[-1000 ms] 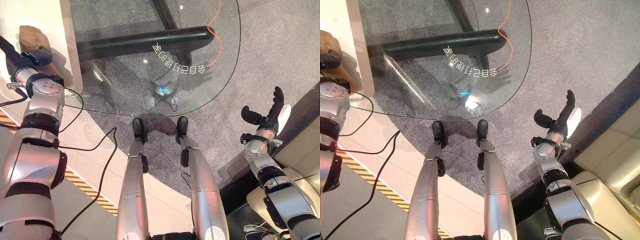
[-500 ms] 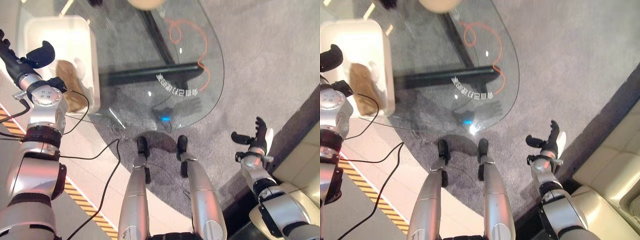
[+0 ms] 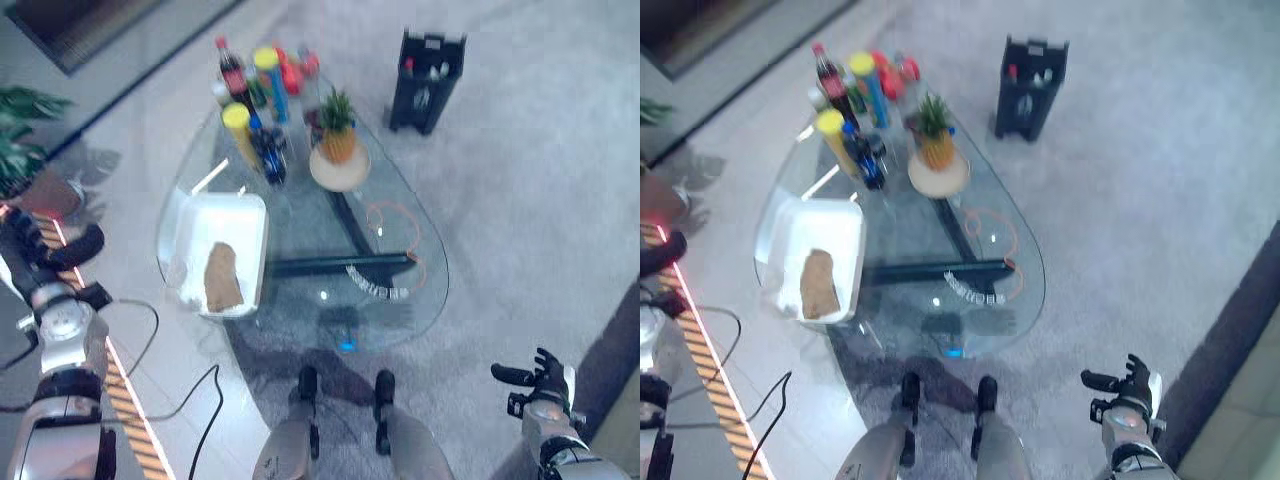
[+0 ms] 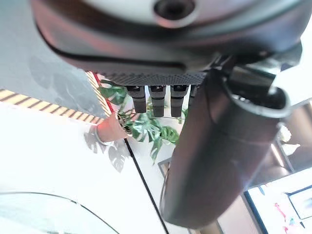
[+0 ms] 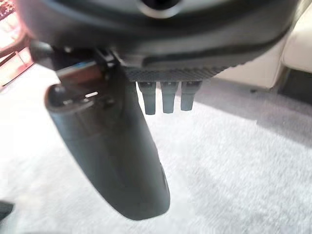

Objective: Wipe the table with a cloth and put it in the basket.

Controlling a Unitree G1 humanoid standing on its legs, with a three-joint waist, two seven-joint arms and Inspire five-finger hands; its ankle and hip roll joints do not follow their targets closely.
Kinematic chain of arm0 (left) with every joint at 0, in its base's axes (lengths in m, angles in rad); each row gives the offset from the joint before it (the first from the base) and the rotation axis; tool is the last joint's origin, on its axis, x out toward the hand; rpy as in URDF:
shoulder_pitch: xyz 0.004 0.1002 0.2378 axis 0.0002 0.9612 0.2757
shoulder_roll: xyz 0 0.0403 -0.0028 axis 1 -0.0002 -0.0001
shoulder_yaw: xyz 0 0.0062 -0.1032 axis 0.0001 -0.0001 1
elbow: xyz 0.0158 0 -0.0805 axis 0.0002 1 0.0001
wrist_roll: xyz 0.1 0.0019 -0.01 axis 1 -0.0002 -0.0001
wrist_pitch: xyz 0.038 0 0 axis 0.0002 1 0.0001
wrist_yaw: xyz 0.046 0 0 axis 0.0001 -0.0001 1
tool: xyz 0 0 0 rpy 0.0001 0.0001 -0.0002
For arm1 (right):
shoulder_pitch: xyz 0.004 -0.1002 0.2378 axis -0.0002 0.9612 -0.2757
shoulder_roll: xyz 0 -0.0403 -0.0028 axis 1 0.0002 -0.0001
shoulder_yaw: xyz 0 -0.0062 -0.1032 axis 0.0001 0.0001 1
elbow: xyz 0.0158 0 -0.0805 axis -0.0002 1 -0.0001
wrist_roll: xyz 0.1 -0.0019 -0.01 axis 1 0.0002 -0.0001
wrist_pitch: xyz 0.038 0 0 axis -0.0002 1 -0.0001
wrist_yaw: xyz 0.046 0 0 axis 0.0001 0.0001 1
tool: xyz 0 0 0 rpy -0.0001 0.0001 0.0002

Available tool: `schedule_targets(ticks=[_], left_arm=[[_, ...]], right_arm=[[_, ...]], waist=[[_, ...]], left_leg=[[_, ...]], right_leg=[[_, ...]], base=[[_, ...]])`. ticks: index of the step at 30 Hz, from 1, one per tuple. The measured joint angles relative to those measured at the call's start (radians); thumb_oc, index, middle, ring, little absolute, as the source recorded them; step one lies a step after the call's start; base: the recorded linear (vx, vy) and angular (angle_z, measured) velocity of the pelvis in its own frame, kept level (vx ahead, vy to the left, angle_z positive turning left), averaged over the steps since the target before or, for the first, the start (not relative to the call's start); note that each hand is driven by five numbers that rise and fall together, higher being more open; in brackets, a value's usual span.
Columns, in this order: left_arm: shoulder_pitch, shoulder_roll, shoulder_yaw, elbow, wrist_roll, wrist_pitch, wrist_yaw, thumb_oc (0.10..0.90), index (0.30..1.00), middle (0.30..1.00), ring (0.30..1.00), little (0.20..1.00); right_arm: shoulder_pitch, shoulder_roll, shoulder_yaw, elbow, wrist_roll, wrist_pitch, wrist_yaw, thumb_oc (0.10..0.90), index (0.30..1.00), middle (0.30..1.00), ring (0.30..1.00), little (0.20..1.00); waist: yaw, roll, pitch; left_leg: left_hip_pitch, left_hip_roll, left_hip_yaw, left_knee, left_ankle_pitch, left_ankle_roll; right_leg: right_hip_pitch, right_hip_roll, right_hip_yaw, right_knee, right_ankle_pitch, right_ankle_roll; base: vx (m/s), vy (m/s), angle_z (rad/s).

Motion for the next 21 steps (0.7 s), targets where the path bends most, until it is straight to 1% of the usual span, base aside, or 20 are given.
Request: schedule_targets(ticks=[1,2,3,5,6,8,9,10,12,14,15,18,20,21], left_arm=[[0.043,-0.022,-0.003,0.002,0.001,0.004,-0.033,0.8,0.9,0.9,0.9,0.9],[0.063,-0.033,-0.004,0.002,0.001,0.005,-0.05,0.8,0.9,0.9,0.9,0.9],[0.127,-0.077,-0.007,0.012,0.006,0.008,-0.104,0.8,0.9,0.9,0.9,0.9],[0.187,-0.124,-0.01,0.05,0.023,0.008,-0.152,0.8,0.9,0.9,0.9,0.9],[0.214,-0.169,-0.01,0.097,0.024,0.007,-0.176,0.8,0.9,0.9,0.9,0.9],[0.238,-0.22,-0.018,0.188,0.037,0.025,-0.217,0.8,0.9,0.9,0.9,0.9],[0.255,-0.241,-0.044,0.245,0.047,0.051,-0.244,0.8,0.9,0.9,0.9,0.9],[0.281,-0.268,-0.057,0.288,0.06,0.075,-0.274,0.8,0.9,0.9,0.9,0.9],[0.318,-0.304,-0.067,0.341,0.077,0.073,-0.287,0.8,0.9,0.9,0.9,0.9],[0.344,-0.338,-0.088,0.41,0.102,0.078,-0.296,0.8,0.9,0.9,0.9,0.9],[0.35,-0.352,-0.13,0.449,0.149,0.117,-0.334,0.8,0.9,0.9,0.9,0.9],[0.369,-0.366,-0.198,0.457,0.257,0.13,-0.377,0.8,0.9,0.9,0.9,0.9],[0.37,-0.374,-0.219,0.457,0.309,0.15,-0.402,0.8,0.9,0.9,0.9,0.9],[0.37,-0.375,-0.243,0.456,0.328,0.158,-0.413,0.8,0.9,0.9,0.9,0.9]], right_arm=[[0.021,0.001,0.0,0.009,-0.016,0.01,0.014,0.8,0.9,0.9,0.9,0.9],[0.03,0.003,0.0,0.012,-0.024,0.016,0.019,0.8,0.9,0.9,0.9,0.9],[0.05,0.016,0.0,0.021,-0.061,0.034,0.038,0.8,0.9,0.9,0.9,0.9],[0.064,0.039,0.001,0.027,-0.094,0.051,0.054,0.8,0.9,0.9,0.9,0.9],[0.075,0.06,0.001,0.03,-0.109,0.065,0.059,0.8,0.9,0.9,0.9,0.9],[0.091,0.088,0.003,0.048,-0.126,0.08,0.079,0.8,0.9,0.9,0.9,0.9],[0.108,0.107,0.004,0.058,-0.139,0.096,0.094,0.8,0.9,0.9,0.9,0.9],[0.133,0.13,0.005,0.068,-0.145,0.115,0.11,0.8,0.9,0.9,0.9,0.9],[0.16,0.145,0.008,0.083,-0.166,0.13,0.124,0.8,0.9,0.9,0.9,0.9],[0.182,0.156,0.025,0.109,-0.187,0.144,0.133,0.8,0.9,0.9,0.9,0.9],[0.205,0.158,0.033,0.127,-0.202,0.163,0.161,0.8,0.9,0.9,0.9,0.9],[0.214,0.16,0.034,0.143,-0.203,0.192,0.172,0.8,0.9,0.9,0.9,0.9],[0.213,0.159,0.041,0.143,-0.209,0.196,0.176,0.8,0.9,0.9,0.9,0.9],[0.211,0.16,0.052,0.141,-0.218,0.197,0.179,0.8,0.9,0.9,0.9,0.9]], waist=[[0.003,-0.003,-0.044],[0.005,-0.005,-0.06],[0.018,-0.014,-0.095],[0.023,-0.023,-0.127],[0.023,-0.026,-0.146],[0.019,-0.034,-0.174],[0.018,-0.042,-0.206],[0.024,-0.06,-0.227],[0.022,-0.073,-0.243],[0.018,-0.07,-0.269],[0.018,-0.07,-0.285],[0.012,-0.064,-0.286],[0.002,-0.057,-0.291],[-0.003,-0.049,-0.291]], left_leg=[[0.003,-0.008,0.0,0.0,-0.004,-0.001],[0.007,-0.009,0.0,0.0,-0.008,0.001],[0.036,-0.015,0.0,0.0,-0.015,0.002],[0.05,-0.017,-0.001,-0.001,-0.023,0.002],[0.072,-0.018,-0.002,-0.001,-0.036,0.009],[0.1,-0.021,-0.003,-0.001,-0.042,0.012],[0.099,-0.02,-0.001,-0.002,-0.051,0.015],[0.095,-0.02,0.0,-0.006,-0.057,0.012],[0.095,-0.018,0.0,-0.007,-0.058,0.013],[0.098,-0.02,0.002,-0.008,-0.06,0.016],[0.098,-0.022,0.003,-0.008,-0.06,0.017],[0.098,-0.022,0.007,-0.008,-0.057,0.021],[0.099,-0.02,0.01,-0.008,-0.056,0.022],[0.099,-0.02,0.01,-0.008,-0.056,0.022]], right_leg=[[0.017,-0.005,-0.001,-0.024,0.003,0.004],[0.026,-0.006,-0.001,-0.034,0.005,0.005],[0.062,-0.01,-0.001,-0.051,0.007,0.009],[0.077,-0.011,-0.004,-0.051,0.007,0.01],[0.097,-0.008,-0.006,-0.051,0.004,0.014],[0.124,-0.011,-0.005,-0.051,-0.003,0.019],[0.118,-0.012,-0.004,-0.052,-0.011,0.017],[0.113,-0.013,-0.002,-0.052,-0.017,0.018],[0.112,-0.019,-0.001,-0.053,-0.021,0.016],[0.113,-0.024,0.0,-0.056,-0.021,0.017],[0.113,-0.026,0.0,-0.056,-0.02,0.017],[0.112,-0.026,0.001,-0.057,-0.015,0.015],[0.112,-0.025,0.003,-0.057,-0.013,0.015],[0.111,-0.025,0.003,-0.057,-0.013,0.015]], base=[[0.08,0.014,0.15],[0.07,0.013,0.07],[0.08,0.028,0.02],[0.07,0.043,-0.01],[0.03,0.033,-0.04],[0.01,0.01,-0.02],[0.0,0.0,0.0],[0.03,0.021,0.0],[0.01,0.009,-0.02],[0.01,0.007,-0.05],[0.0,0.0,0.0],[0.0,0.008,-0.01],[-0.01,0.012,-0.02],[-0.01,0.022,-0.04]])
